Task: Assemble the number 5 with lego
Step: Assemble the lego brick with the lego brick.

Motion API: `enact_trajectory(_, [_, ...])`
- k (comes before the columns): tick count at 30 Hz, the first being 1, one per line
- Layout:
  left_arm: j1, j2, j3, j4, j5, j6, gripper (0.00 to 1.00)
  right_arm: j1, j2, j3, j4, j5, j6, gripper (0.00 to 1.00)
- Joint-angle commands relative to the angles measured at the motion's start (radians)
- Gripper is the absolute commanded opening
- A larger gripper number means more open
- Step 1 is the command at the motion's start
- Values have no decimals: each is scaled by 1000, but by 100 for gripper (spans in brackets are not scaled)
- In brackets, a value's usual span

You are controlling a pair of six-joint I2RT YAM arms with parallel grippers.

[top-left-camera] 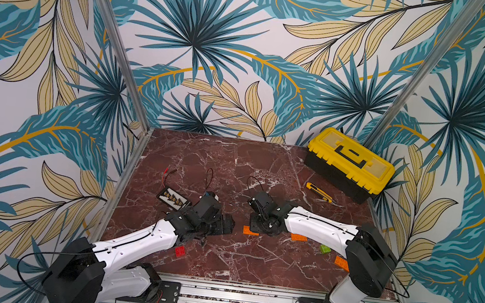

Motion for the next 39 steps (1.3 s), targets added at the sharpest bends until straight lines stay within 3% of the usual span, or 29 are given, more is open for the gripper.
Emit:
enact_trajectory(1, [-2,1,39,13,-1,16,100,1,39,19,-11,-6,26,30])
enact_trajectory(9, [-2,-4,38,-1,-22,16,100,2,49,9,-51,33,37,29])
enact_trajectory(22, [-1,16,44,-22,-51,5,100,10,117,7,-82,-6,92,29])
enact_trajectory(39, [-2,1,41,-49,-69,-2,100,27,55,10,-99,29,127,28])
